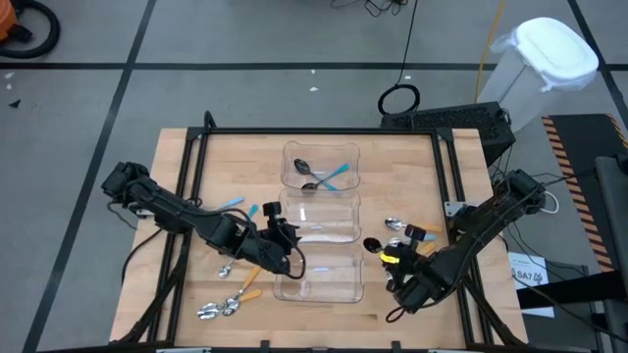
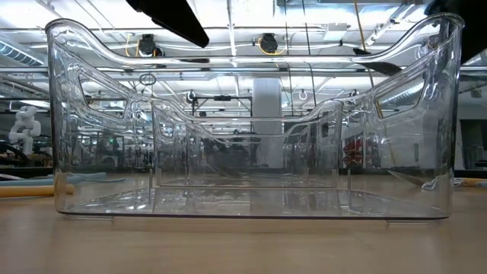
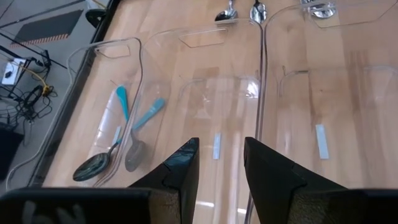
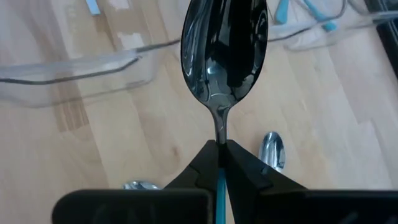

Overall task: Sort silverware by color (type)
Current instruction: Put the dark blue spoon into the top transparent bin

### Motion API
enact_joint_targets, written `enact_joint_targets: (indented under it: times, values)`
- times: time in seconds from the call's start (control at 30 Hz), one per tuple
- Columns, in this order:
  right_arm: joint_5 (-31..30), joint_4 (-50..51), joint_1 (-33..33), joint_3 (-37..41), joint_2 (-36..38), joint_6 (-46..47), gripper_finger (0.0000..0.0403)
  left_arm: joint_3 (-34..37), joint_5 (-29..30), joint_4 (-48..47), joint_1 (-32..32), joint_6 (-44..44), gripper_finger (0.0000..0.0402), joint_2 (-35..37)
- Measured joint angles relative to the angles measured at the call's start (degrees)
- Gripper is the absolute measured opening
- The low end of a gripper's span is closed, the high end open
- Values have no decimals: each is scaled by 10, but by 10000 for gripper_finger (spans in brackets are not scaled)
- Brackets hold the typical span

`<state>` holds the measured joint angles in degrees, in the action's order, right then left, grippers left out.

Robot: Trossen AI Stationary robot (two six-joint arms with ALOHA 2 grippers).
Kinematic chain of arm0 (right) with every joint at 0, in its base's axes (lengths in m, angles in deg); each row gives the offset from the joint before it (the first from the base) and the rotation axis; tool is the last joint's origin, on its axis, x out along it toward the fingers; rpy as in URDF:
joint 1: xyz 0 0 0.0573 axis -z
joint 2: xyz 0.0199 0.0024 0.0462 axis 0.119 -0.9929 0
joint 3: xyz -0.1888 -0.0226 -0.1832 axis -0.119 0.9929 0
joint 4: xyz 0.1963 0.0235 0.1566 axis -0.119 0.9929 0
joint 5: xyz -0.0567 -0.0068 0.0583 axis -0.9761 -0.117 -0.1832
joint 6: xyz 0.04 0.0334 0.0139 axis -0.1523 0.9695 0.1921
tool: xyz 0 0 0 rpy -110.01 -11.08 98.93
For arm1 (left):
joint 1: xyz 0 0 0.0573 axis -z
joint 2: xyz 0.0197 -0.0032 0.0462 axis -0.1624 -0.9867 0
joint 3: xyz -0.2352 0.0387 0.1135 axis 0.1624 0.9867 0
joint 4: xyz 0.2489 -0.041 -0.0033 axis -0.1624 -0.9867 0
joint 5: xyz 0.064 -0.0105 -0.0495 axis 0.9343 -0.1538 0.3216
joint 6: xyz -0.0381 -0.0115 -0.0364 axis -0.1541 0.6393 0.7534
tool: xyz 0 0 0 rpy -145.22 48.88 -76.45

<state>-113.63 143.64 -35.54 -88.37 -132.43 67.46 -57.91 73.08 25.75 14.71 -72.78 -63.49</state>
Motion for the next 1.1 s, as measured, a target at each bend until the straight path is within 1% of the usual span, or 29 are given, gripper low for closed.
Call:
enact_joint_targets:
  times: [0.1, 0.3, 0.4, 0.57, 0.77, 1.1]
  values:
    - [-11, 0, 0, -7, 0, -9, 11, 0, 0, 0, 1, 11, 127, 0]
    - [-14, 1, 6, -13, 0, -33, 11, 0, 0, 1, 12, 18, 127, 0]
    - [-30, 0, 16, -19, 0, -53, 11, 0, 0, 10, 17, 20, 127, 0]
    - [-42, 1, 40, -33, 0, -97, 11, 0, 0, 16, 26, 18, 127, 0]
    - [-44, -6, 73, -47, 0, -145, 11, 0, 1, 16, 35, 19, 127, 0]
    - [-43, -39, 133, -70, 0, -262, 11, 0, 1, 12, 39, 3, 127, 0]
